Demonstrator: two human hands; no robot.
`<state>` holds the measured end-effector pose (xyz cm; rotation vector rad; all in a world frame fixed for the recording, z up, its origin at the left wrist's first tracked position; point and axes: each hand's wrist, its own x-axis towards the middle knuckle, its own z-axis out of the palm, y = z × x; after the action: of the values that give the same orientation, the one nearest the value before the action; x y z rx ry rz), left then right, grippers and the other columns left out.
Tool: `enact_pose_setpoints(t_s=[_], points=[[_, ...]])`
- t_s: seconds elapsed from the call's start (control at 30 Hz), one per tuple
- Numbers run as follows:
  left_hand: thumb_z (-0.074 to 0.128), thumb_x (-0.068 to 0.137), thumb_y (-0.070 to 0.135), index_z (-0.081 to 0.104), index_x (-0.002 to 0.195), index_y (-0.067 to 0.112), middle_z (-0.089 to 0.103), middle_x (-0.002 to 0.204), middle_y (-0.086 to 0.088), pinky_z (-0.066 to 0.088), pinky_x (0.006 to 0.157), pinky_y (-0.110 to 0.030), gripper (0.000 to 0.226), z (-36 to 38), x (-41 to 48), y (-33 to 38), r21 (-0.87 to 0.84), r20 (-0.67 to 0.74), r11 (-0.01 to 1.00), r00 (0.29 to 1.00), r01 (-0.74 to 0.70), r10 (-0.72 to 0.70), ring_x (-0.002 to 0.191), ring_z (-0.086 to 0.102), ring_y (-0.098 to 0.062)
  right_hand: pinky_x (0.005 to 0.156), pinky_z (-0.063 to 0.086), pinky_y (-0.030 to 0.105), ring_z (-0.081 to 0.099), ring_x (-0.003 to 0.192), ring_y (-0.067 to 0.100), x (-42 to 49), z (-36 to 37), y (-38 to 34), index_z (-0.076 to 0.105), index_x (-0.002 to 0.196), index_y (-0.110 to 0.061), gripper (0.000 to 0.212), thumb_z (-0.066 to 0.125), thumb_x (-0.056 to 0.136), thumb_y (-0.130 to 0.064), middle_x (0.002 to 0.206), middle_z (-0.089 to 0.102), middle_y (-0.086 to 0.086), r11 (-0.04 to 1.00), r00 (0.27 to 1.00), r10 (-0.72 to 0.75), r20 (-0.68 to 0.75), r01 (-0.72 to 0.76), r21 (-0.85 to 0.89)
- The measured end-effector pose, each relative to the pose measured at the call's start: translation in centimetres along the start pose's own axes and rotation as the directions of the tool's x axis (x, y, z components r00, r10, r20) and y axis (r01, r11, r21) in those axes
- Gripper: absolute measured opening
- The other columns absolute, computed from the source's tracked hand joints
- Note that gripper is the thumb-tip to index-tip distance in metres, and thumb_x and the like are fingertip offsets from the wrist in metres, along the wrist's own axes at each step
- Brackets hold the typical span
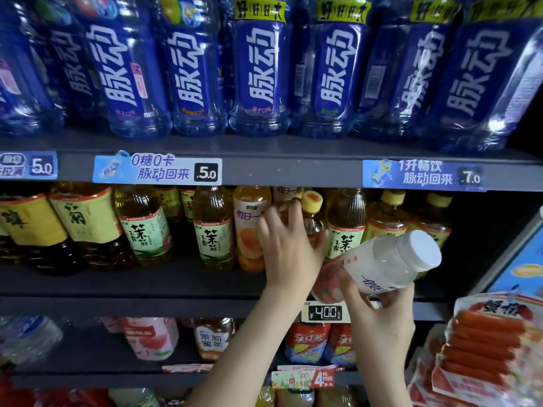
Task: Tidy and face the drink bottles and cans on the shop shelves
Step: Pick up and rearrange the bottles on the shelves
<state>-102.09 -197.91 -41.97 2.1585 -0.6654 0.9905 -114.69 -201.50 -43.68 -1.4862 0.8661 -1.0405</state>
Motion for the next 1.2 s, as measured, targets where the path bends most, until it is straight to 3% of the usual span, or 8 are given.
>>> enact_pose_setpoints(t_s=[0.1, 0.27, 0.4, 0.53, 0.73, 0.97, 1.1, 1.2], points=[[0.059, 0.080, 0.047, 0.047, 0.120, 0.009, 0.058, 0.115, -0.014, 0.053, 0.086, -0.031, 0.056, -1.1, -2.0, -0.4, -0.348, 0.054, 0.937, 0.998, 0.030, -0.012, 0.109, 0.057, -0.027, 0.061, 0.036, -0.007, 0.058, 0.085, 0.005, 0.0, 0.0, 0.2, 0.049, 0.124, -0.024, 0.056, 0.077, 0.075, -0.019, 0.106, 0.064, 0.000, 1.000, 1.000, -0.022, -0.004, 0.022, -0.003], [0.069, 0.074, 0.047, 0.049, 0.122, 0.017, 0.062, 0.116, 0.000, 0.042, 0.086, -0.004, 0.060, -5.3, -3.5, -2.7, -0.506, 0.006, 0.846, 0.982, 0.167, -0.190, 0.106, 0.058, -0.008, 0.060, 0.040, -0.003, 0.054, 0.080, -0.022, -0.3, 1.2, 0.2, 0.051, 0.118, -0.027, 0.053, 0.077, 0.074, -0.015, 0.105, 0.064, -0.010, 0.999, 0.996, -0.049, 0.079, 0.047, 0.021], [0.070, 0.068, 0.054, 0.054, 0.123, 0.018, 0.065, 0.113, 0.003, 0.043, 0.085, -0.007, 0.067, -8.3, -3.5, -4.9, -0.504, -0.010, 0.822, 0.950, 0.266, -0.313, 0.102, 0.061, -0.010, 0.070, 0.047, 0.008, 0.060, 0.085, -0.012, -0.4, 4.4, -0.7, 0.048, 0.121, -0.029, 0.056, 0.077, 0.073, -0.019, 0.106, 0.061, -0.019, 0.998, 0.987, -0.069, 0.146, 0.068, 0.011], [0.068, 0.064, 0.057, 0.054, 0.125, 0.023, 0.066, 0.113, 0.003, 0.053, 0.086, -0.032, 0.071, -9.7, -2.9, -6.8, -0.535, 0.030, 0.780, 0.930, 0.325, -0.366, 0.103, 0.063, -0.014, 0.075, 0.043, 0.022, 0.058, 0.090, 0.006, 0.5, 7.9, -1.3, 0.049, 0.123, -0.025, 0.053, 0.074, 0.077, -0.026, 0.102, 0.060, -0.014, 0.980, 0.967, -0.164, 0.194, 0.183, -0.083], [0.075, 0.061, 0.051, 0.055, 0.113, 0.043, 0.066, 0.101, 0.019, 0.049, 0.079, -0.017, 0.056, -11.5, -2.1, -8.7, -0.606, 0.199, 0.661, 0.889, 0.443, -0.413, 0.094, 0.063, 0.002, 0.067, 0.040, 0.018, 0.058, 0.089, 0.016, 2.5, 10.6, -1.3, 0.049, 0.123, -0.019, 0.041, 0.064, 0.086, -0.029, 0.095, 0.059, -0.007, 0.957, 0.947, -0.191, 0.257, 0.238, -0.167], [0.081, 0.067, 0.033, 0.064, 0.110, 0.032, 0.070, 0.091, 0.017, 0.053, 0.081, -0.028, 0.047, -13.4, -1.2, -10.3, -0.530, 0.408, 0.605, 0.804, 0.594, -0.432, 0.089, 0.064, 0.001, 0.089, 0.038, 0.022, 0.048, 0.126, 0.021, -1.7, 8.7, -2.9, 0.021, 0.149, -0.022, 0.074, 0.063, 0.088, -0.028, 0.141, 0.048, 0.002, 0.964, 0.946, -0.073, 0.315, 0.148, -0.222], [0.078, 0.062, 0.051, 0.063, 0.107, 0.041, 0.070, 0.090, 0.019, 0.055, 0.081, -0.036, 0.048, -15.2, -0.2, -12.2, -0.416, 0.500, 0.637, 0.748, 0.649, -0.436, 0.091, 0.064, -0.003, 0.090, 0.044, 0.012, 0.052, 0.114, -0.004, -8.5, 8.5, -4.6, 0.040, 0.134, -0.035, 0.070, 0.071, 0.072, -0.048, 0.126, 0.054, -0.020, 0.971, 0.794, -0.076, 0.604, 0.196, -0.135], [0.070, 0.051, 0.064, 0.063, 0.103, 0.043, 0.069, 0.086, 0.019, 0.055, 0.078, -0.038, 0.056, -16.6, 0.3, -13.4, -0.335, 0.516, 0.653, 0.712, 0.679, -0.476, 0.089, 0.064, -0.006, 0.079, 0.039, 0.009, 0.050, 0.104, 0.000, -11.0, 10.8, -4.9, 0.042, 0.132, -0.029, 0.076, 0.078, 0.067, -0.044, 0.117, 0.049, -0.019, 0.929, 0.719, -0.008, 0.695, 0.262, -0.260]])
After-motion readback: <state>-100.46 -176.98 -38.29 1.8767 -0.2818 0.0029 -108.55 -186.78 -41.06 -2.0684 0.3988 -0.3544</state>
